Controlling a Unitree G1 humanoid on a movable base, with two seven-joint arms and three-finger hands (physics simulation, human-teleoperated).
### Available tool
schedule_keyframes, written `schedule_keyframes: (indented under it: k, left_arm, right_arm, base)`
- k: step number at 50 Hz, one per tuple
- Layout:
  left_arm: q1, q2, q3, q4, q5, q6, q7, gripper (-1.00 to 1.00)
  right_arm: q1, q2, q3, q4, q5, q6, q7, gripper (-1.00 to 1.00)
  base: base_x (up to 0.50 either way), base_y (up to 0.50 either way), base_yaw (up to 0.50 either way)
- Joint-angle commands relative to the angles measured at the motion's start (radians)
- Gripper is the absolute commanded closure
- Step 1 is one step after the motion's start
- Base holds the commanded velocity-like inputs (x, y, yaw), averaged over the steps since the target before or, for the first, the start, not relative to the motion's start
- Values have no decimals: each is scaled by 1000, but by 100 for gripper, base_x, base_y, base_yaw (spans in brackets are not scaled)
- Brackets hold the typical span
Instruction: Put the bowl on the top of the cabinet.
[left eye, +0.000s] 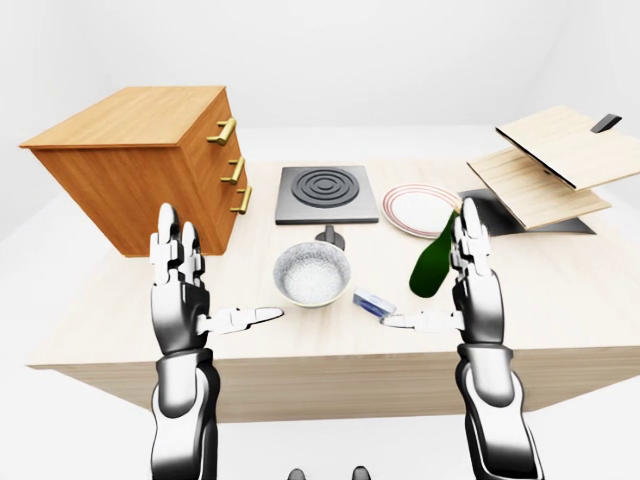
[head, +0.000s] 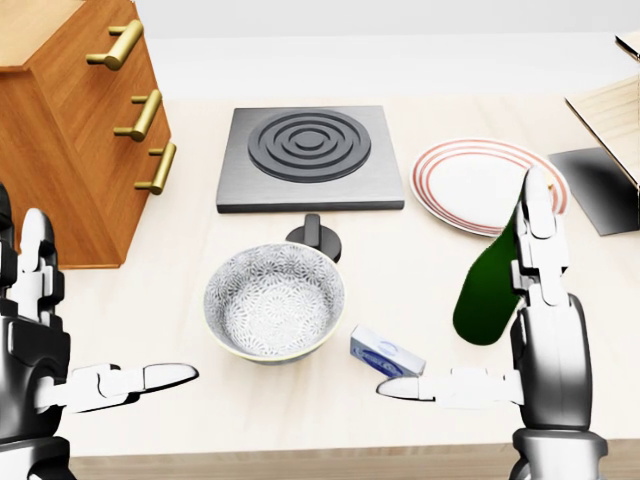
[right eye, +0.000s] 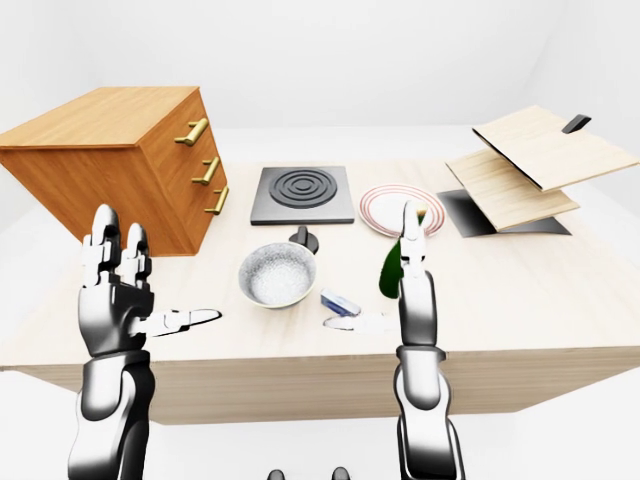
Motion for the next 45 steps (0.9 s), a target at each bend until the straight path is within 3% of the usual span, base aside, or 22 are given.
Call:
schedule_keyframes:
  k: [1,45]
  left_arm:
    - [0,1,2,-4,-2,0,0,-100]
    - [0,0,1,14,-3,0,-1,-100]
  right_arm:
    - [-2,0,1,-20,-5,0,1,-100]
    - [-13,-4,-10,56,4,0,-9,-100]
  base:
    - [0,50,0]
    - [0,50,0]
